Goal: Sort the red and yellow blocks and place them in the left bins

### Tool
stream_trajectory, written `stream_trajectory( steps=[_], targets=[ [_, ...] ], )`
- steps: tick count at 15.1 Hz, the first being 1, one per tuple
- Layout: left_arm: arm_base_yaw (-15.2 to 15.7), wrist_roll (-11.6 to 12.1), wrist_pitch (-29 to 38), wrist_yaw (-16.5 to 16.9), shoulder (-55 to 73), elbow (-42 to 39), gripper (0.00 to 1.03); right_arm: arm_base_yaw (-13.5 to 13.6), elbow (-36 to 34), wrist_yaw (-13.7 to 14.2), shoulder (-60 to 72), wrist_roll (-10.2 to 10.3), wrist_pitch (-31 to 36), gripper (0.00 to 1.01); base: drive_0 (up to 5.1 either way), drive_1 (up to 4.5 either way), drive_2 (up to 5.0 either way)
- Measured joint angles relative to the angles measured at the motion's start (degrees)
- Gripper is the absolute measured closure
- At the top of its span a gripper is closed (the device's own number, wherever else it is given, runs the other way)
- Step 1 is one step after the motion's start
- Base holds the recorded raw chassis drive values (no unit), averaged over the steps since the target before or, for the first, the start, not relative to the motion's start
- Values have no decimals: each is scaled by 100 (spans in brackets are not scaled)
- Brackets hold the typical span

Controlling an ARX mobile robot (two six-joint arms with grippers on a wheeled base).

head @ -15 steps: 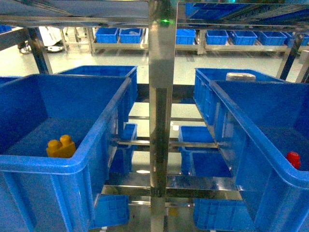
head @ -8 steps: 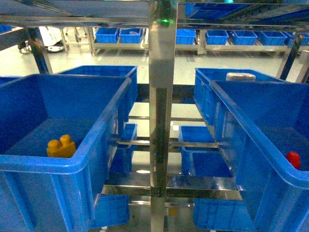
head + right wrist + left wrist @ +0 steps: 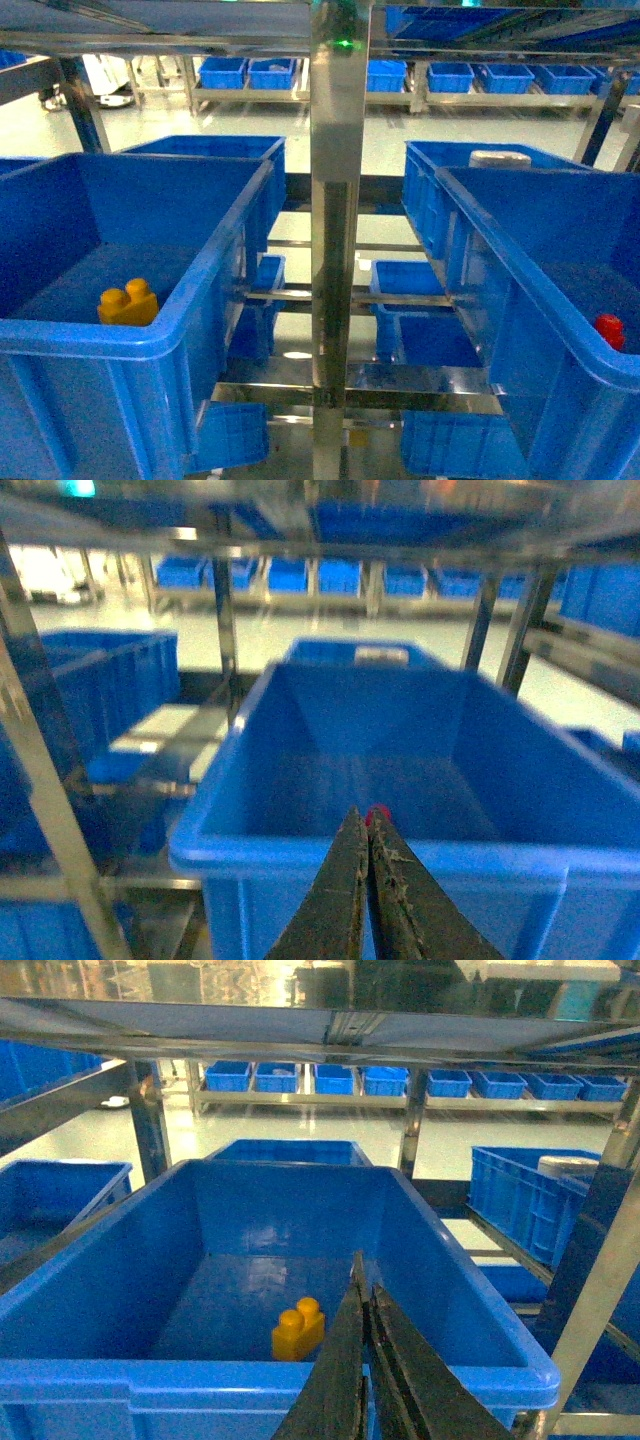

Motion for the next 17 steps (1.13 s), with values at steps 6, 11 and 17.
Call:
stream_trajectory(
  steps=[6,11,17],
  targets=[
    [0,0,-1545,-4,-1261,4,101,0,-2,15,-396,0,-138,99,0,0,0],
    [0,7,-1475,-15,-1362,4,97,0,-2,13,-396,0,-133,91,0,0,0],
    [0,9,-1475,-7,-1362,4,21,0,-2,11,-396,0,-133,14,0,0,0]
  ],
)
